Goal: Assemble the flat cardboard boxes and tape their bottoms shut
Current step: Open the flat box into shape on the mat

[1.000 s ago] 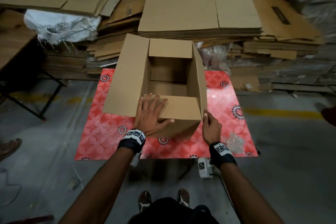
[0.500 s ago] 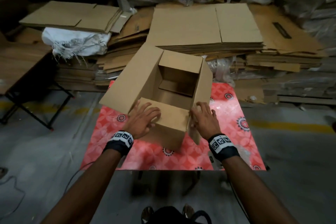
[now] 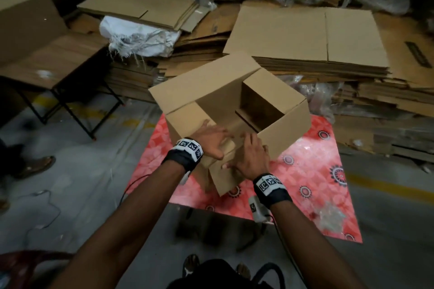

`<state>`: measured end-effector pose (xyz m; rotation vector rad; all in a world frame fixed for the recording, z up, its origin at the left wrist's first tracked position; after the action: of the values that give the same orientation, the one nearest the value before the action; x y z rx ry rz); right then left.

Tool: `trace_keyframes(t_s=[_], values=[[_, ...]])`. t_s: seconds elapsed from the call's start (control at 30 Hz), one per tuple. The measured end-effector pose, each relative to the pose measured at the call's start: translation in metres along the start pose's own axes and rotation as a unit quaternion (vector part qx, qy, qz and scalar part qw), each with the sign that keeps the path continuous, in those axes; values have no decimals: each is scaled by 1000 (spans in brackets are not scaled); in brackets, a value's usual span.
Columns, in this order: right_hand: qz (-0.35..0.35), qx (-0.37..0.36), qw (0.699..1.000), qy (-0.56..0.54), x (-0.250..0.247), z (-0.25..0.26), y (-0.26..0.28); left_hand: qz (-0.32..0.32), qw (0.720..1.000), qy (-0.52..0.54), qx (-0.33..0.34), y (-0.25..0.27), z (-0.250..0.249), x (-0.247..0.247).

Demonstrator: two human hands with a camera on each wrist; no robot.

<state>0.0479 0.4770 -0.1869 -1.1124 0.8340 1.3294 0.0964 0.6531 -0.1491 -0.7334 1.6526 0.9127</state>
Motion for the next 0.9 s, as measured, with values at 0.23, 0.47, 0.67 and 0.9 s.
trace_keyframes(t_s=[0.23,0.47,0.67,0.9], values=[[-15,-25,999,34,14,13,-17,-370,927,41,-43,76,20,-46],[-48,-13,996,78,29,46,-32,-264,892,-28,-367,140,39,3],[-71,-2,995,66,44,90,-29,-144,917,137,-345,118,54,71],[-97,-49,994,12,42,82,-18,-196,909,189,-315,97,67,90]])
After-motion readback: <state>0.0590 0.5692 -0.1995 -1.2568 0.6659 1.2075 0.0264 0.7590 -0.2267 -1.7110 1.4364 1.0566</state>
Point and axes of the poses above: each hand's wrist, its own y-axis away from the middle knuckle, its own x-axis out of the palm, z = x × y, the point moved 1 cm from there along -y, towards the middle knuckle, and after that the axes turned 7 degrees about -z, right-handed, at the moved point
